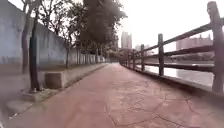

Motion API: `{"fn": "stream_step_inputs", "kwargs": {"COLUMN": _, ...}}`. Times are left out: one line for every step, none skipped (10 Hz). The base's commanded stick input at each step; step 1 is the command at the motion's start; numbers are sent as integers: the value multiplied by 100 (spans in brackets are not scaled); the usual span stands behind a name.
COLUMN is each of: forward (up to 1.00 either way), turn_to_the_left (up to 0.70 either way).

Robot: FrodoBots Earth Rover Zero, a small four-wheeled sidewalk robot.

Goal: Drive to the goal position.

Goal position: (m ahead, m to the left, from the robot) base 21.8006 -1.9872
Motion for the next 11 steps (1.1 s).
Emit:
{"fn": "stream_step_inputs", "kwargs": {"forward": 100, "turn_to_the_left": 0}}
{"fn": "stream_step_inputs", "kwargs": {"forward": 100, "turn_to_the_left": 0}}
{"fn": "stream_step_inputs", "kwargs": {"forward": 100, "turn_to_the_left": 0}}
{"fn": "stream_step_inputs", "kwargs": {"forward": 100, "turn_to_the_left": 0}}
{"fn": "stream_step_inputs", "kwargs": {"forward": 100, "turn_to_the_left": 0}}
{"fn": "stream_step_inputs", "kwargs": {"forward": 100, "turn_to_the_left": 0}}
{"fn": "stream_step_inputs", "kwargs": {"forward": 100, "turn_to_the_left": 0}}
{"fn": "stream_step_inputs", "kwargs": {"forward": 100, "turn_to_the_left": 0}}
{"fn": "stream_step_inputs", "kwargs": {"forward": 100, "turn_to_the_left": 0}}
{"fn": "stream_step_inputs", "kwargs": {"forward": 100, "turn_to_the_left": 0}}
{"fn": "stream_step_inputs", "kwargs": {"forward": 100, "turn_to_the_left": 0}}
